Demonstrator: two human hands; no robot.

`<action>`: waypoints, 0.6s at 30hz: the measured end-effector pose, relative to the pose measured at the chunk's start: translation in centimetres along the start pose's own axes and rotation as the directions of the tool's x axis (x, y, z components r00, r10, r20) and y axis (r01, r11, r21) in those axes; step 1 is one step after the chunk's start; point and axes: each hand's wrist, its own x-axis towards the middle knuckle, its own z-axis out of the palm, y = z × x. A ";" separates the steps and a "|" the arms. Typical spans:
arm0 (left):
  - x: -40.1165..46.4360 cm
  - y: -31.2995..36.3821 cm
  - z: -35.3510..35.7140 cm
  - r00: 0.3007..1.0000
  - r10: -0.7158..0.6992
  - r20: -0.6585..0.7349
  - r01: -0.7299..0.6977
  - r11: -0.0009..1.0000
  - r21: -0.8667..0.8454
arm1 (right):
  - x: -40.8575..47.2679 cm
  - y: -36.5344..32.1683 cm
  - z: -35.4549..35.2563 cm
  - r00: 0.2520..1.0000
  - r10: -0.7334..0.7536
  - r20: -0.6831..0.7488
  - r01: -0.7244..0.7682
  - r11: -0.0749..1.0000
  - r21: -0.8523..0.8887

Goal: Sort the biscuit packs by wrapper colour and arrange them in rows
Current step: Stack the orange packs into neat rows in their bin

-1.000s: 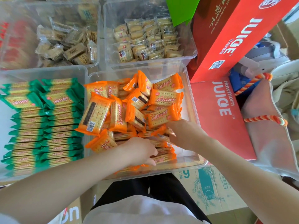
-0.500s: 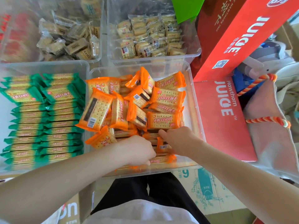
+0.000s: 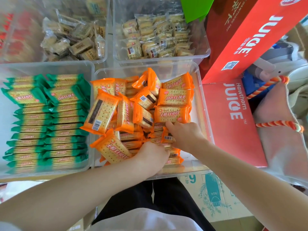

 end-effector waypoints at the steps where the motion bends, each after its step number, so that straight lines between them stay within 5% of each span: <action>1: -0.1 -0.1 -0.5 0.999 -0.044 -0.003 0.044 0.999 -0.021 | 0.0 0.0 0.1 1.000 -0.008 0.007 0.008 1.000 0.018; 7: -0.6 -1.2 -0.9 0.990 -0.121 -0.071 0.104 0.972 -0.211 | -1.4 1.9 -1.6 0.994 -0.064 0.094 0.042 0.975 0.220; 12: -1.4 -1.9 -0.4 0.965 -0.197 -0.175 0.156 0.962 -0.225 | -2.0 -0.4 -1.6 0.978 -0.102 0.180 0.085 0.991 0.100; 18: -1.2 -2.6 -0.2 0.982 -0.172 -0.074 0.138 0.932 -0.336 | -2.6 -1.5 0.2 0.976 -0.147 0.161 0.128 0.984 0.123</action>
